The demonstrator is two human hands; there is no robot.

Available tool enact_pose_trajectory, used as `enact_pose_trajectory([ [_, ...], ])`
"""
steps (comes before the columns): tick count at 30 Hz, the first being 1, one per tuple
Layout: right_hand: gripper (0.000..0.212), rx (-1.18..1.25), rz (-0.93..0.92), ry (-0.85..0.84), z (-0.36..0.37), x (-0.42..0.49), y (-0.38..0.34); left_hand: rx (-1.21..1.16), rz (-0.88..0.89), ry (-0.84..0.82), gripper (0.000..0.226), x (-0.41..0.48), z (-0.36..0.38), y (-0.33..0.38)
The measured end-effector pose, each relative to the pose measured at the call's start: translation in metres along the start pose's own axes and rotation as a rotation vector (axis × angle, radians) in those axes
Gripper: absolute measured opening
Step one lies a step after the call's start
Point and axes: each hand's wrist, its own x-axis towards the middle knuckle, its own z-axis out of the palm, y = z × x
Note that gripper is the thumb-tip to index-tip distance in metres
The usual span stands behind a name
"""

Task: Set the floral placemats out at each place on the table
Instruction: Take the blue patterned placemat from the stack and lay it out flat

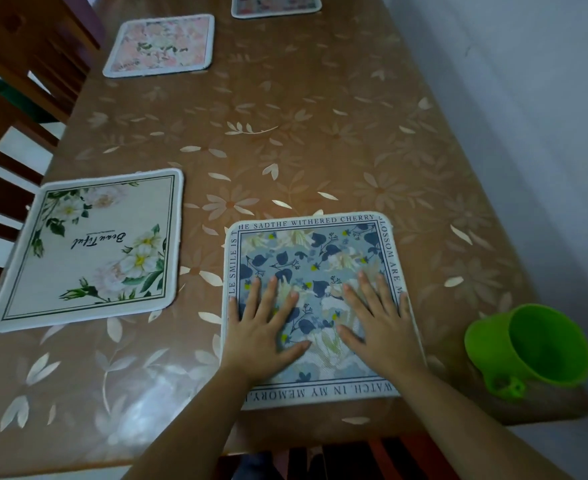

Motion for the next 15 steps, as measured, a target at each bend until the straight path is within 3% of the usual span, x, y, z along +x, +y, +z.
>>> enact_pose_trajectory([
  [15, 0.069, 0.037, 0.033, -0.085, -0.011, -0.032, -0.034, -0.041, -0.109, -0.027, 0.075, -0.033, 0.011, 0.025],
])
